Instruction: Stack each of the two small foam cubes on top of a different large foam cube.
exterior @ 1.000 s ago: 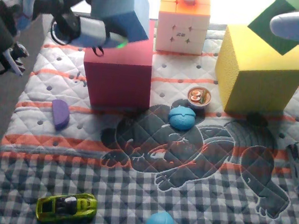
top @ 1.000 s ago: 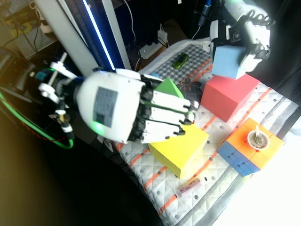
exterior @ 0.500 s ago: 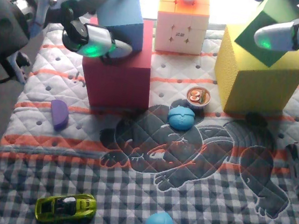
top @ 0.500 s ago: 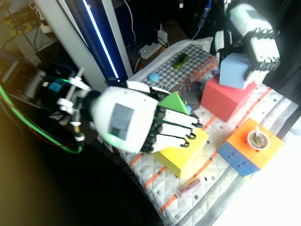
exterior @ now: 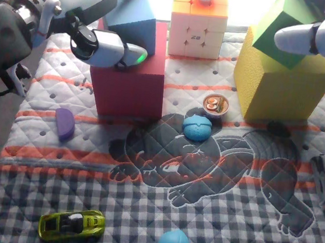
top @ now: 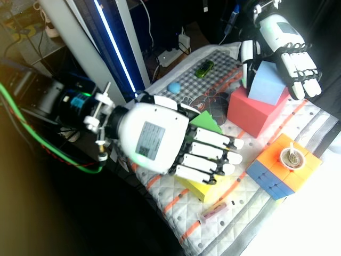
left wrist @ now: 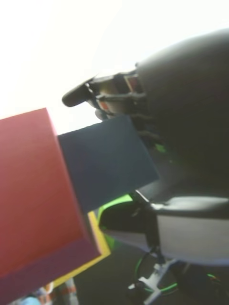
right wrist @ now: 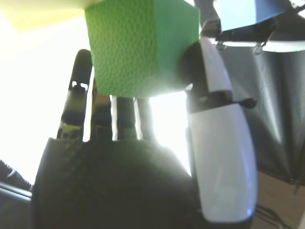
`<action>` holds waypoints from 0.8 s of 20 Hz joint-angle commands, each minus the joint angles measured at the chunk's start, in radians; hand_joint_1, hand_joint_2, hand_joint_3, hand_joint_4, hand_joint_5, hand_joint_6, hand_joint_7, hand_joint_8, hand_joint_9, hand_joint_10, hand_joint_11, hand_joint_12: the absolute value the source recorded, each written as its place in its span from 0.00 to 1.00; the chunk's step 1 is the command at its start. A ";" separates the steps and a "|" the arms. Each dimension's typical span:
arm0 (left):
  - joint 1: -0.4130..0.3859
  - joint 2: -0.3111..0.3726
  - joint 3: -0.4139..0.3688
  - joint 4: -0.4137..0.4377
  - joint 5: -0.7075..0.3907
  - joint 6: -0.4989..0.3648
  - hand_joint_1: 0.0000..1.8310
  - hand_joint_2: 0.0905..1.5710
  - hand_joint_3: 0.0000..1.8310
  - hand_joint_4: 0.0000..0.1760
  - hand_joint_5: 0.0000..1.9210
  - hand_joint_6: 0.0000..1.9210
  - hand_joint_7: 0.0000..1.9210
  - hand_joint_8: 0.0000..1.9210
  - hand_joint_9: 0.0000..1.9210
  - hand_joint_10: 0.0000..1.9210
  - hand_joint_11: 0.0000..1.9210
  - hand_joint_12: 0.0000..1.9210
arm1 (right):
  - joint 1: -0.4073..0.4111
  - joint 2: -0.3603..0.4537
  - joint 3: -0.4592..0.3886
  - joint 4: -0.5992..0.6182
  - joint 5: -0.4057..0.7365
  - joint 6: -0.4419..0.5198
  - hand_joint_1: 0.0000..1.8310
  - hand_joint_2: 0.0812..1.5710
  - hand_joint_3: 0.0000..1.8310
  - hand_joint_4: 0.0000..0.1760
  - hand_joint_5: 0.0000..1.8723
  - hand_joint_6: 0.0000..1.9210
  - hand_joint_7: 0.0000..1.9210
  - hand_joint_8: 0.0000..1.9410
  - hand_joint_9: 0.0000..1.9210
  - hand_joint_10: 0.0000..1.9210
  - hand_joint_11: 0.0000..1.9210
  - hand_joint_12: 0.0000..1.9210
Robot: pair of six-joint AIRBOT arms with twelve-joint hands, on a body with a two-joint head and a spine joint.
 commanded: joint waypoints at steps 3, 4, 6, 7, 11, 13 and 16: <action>0.001 0.004 -0.003 0.023 -0.087 -0.001 0.45 0.72 0.00 0.46 0.04 0.00 0.00 0.00 0.00 0.00 0.00 0.49 | 0.016 0.008 0.004 0.004 0.099 0.005 0.58 0.73 0.00 0.00 0.13 0.30 0.18 0.01 0.00 0.37 0.00 0.77; 0.004 0.006 -0.006 0.026 -0.092 -0.001 0.44 0.72 0.00 0.36 0.04 0.00 0.00 0.00 0.00 0.00 0.00 0.52 | 0.016 0.008 0.004 0.007 0.100 0.005 0.59 0.73 0.00 0.00 0.13 0.30 0.19 0.01 0.01 0.37 0.00 0.75; 0.010 0.009 -0.012 0.031 -0.100 -0.001 0.40 0.72 0.00 0.48 0.03 0.00 0.00 0.00 0.00 0.00 0.00 0.48 | 0.016 0.008 -0.007 0.009 0.104 0.005 0.58 0.75 0.00 0.00 0.13 0.33 0.22 0.02 0.04 0.63 0.01 0.97; 0.010 0.010 -0.012 0.031 -0.103 -0.001 0.40 0.72 0.00 0.54 0.03 0.00 0.00 0.00 0.00 0.00 0.00 0.46 | 0.016 0.008 -0.016 0.009 0.111 0.005 0.58 0.75 0.00 0.00 0.09 0.39 0.23 0.05 0.05 0.76 0.06 0.99; 0.015 0.013 -0.014 0.031 -0.108 -0.001 0.40 0.73 0.00 0.58 0.04 0.00 0.00 0.00 0.00 0.00 0.00 0.48 | 0.016 0.013 -0.024 0.009 0.118 0.005 0.63 0.76 0.00 0.00 0.06 0.52 0.07 0.48 0.10 0.82 0.17 1.00; 0.016 0.014 -0.014 0.030 -0.111 -0.001 0.40 0.73 0.00 0.52 0.04 0.00 0.00 0.00 0.00 0.00 0.00 0.48 | 0.016 0.028 -0.032 0.009 0.124 0.005 0.67 0.75 0.00 0.00 0.09 0.46 0.09 0.42 0.14 0.74 0.18 0.97; 0.020 0.016 -0.015 0.027 -0.113 -0.001 0.41 0.73 0.00 0.54 0.05 0.00 0.00 0.00 0.00 0.00 0.00 0.58 | 0.020 0.045 -0.044 0.009 0.142 0.005 0.71 0.73 0.00 0.00 0.15 0.41 0.13 0.58 0.23 0.83 0.24 0.97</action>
